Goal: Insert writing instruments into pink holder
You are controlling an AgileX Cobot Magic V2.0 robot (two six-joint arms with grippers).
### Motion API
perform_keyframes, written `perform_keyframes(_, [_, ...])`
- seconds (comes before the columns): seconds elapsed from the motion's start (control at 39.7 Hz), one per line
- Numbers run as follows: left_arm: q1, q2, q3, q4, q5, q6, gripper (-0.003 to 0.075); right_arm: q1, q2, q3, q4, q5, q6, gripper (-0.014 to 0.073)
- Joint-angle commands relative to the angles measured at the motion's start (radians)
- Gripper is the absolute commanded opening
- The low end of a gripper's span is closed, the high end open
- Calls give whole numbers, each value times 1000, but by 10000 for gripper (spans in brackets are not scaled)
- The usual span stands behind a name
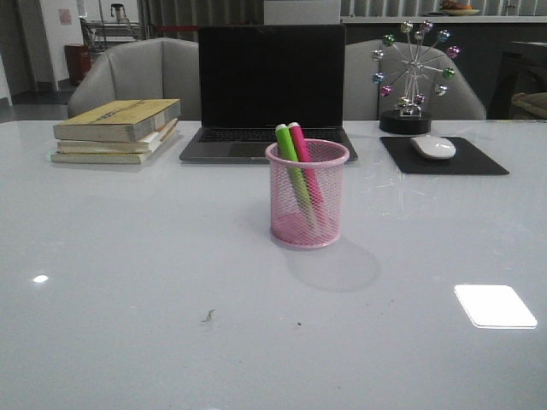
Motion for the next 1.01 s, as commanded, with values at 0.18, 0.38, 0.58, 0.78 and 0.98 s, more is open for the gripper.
perform_keyframes(0.18, [-8,-205,-32,7,-80,-4,312,-2,-226,208,18,-86,-5,66])
perform_keyframes(0.38, [-8,-311,-32,7,-76,-4,312,-4,-324,330,-47,-89,-5,66])
perform_keyframes(0.58, [-8,-383,-32,7,-77,-4,312,-4,-329,341,-87,-77,-5,66])
perform_keyframes(0.78, [-8,-397,-32,7,-77,-4,312,-4,-329,341,-87,-76,-5,66])
perform_keyframes(0.98, [-8,-397,-32,7,-77,-4,312,-4,-329,341,-87,-59,-5,66])
